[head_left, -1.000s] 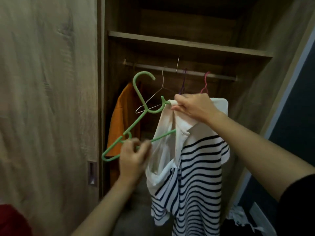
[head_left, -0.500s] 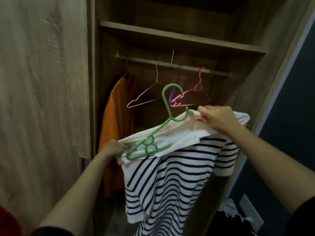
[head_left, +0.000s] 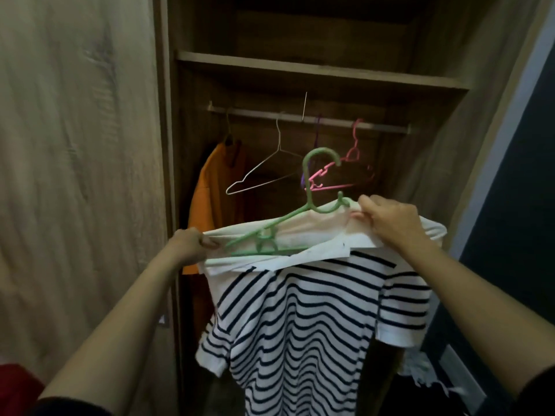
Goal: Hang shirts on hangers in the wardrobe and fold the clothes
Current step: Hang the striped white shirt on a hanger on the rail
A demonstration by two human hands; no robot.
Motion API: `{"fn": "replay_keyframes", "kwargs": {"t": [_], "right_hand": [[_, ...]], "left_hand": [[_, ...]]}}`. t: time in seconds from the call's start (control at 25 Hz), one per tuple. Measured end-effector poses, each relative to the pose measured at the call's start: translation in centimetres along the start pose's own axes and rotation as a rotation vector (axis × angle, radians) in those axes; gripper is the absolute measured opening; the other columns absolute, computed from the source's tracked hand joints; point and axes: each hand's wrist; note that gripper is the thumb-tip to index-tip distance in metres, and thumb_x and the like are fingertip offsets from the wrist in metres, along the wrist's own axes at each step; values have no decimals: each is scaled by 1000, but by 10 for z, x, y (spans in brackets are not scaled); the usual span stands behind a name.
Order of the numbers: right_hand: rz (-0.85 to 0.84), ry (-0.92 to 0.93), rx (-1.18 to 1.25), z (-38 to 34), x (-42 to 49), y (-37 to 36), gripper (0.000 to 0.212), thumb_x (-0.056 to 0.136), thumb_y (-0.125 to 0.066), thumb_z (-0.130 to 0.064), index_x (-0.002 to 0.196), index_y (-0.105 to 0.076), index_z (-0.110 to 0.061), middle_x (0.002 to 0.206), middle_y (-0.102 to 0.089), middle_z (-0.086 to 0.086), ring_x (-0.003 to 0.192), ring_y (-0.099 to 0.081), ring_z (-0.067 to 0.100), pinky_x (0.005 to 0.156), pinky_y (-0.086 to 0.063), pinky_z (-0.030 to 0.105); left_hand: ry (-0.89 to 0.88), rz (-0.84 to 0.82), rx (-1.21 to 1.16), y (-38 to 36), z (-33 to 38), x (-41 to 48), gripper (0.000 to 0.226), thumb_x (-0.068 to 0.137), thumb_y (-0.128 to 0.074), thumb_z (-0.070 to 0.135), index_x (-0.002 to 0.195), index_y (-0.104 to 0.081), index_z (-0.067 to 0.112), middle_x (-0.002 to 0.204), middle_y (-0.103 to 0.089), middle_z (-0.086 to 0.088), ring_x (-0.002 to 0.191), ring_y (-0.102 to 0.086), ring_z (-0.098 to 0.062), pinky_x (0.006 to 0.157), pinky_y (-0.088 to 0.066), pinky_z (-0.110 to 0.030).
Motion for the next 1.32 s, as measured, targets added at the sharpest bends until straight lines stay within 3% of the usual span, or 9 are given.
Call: {"fn": "replay_keyframes", "kwargs": {"t": [0.24, 0.44, 0.52, 0.6, 0.76, 0.96, 1.12, 1.24, 1.32], "right_hand": [[-95, 80, -169, -42, 5, -15, 42, 97, -23, -51, 80, -44, -19, 60, -54, 4, 42, -53, 25, 35, -34, 24], [-269, -337, 157, -63, 23, -5, 37, 95, -27, -53, 88, -41, -19, 86, -64, 9, 80, -61, 37, 59, -36, 35], [-251, -337, 249, -51, 20, 5, 36, 95, -28, -54, 80, -34, -22, 77, -60, 6, 77, -59, 35, 59, -35, 35], [-209, -329, 312, -46, 18, 8, 38, 94, -29, -55, 75, -33, -22, 68, -54, 0, 73, -58, 33, 57, -33, 34], [-208, -298, 375, -53, 16, 10, 43, 92, -27, -59, 74, -33, -20, 62, -52, -5, 65, -55, 27, 54, -31, 33], [-196, -126, 286, -57, 14, 12, 37, 90, -26, -57, 74, -31, -24, 64, -46, -11, 66, -56, 24, 51, -27, 29], [-158, -195, 345, -61, 21, 14, 35, 89, -24, -58, 77, -36, -28, 63, -45, -11, 62, -47, 17, 51, -25, 28], [-169, -273, 342, -48, 13, 12, 42, 88, -22, -61, 76, -35, -24, 59, -45, -9, 65, -53, 23, 53, -27, 31], [-179, -327, 339, -45, 14, 12, 45, 89, -24, -62, 85, -45, -22, 68, -56, -6, 76, -59, 27, 56, -30, 31]], "left_hand": [[272, 122, -79, 29, 50, -21, 48, 88, -59, 13, 132, -46, 1, 138, -39, -19, 118, -49, -35, 94, -44, -39], [-233, 436, 5, 0, 118, -65, 31, 91, -49, 18, 121, -52, 9, 148, -20, -18, 105, -54, -31, 84, -48, -41], [-395, 584, -44, 4, 97, -64, 42, 88, -49, 40, 122, -51, 16, 140, -35, -13, 108, -51, -31, 84, -47, -43], [-349, 759, -99, 22, 71, -54, 51, 88, -41, 50, 129, -49, 19, 133, -49, -9, 113, -47, -32, 89, -40, -46], [-439, 710, -2, 28, 48, -45, 52, 93, -21, 48, 118, -56, 20, 108, -63, -4, 101, -54, -27, 85, -33, -43], [-560, 635, -399, 57, 51, -48, 28, 99, -32, 38, 95, -54, 22, 82, -58, 4, 76, -58, -12, 69, -45, -34], [-383, 411, -84, 84, 65, -29, 38, 99, -33, 44, 117, -58, 22, 114, -55, -5, 103, -55, -25, 88, -45, -42], [-374, 500, -153, 81, 60, -38, 34, 97, -31, 51, 94, -49, 23, 84, -59, -2, 77, -60, -23, 67, -46, -36], [-445, 515, 75, 69, 61, -45, 37, 93, -30, 57, 87, -44, 24, 70, -51, 6, 65, -53, -17, 59, -41, -32]]}}
Point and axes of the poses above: each hand's wrist, its own x-axis towards the middle knuckle, its own y-axis out of the back of the hand, z = x × y
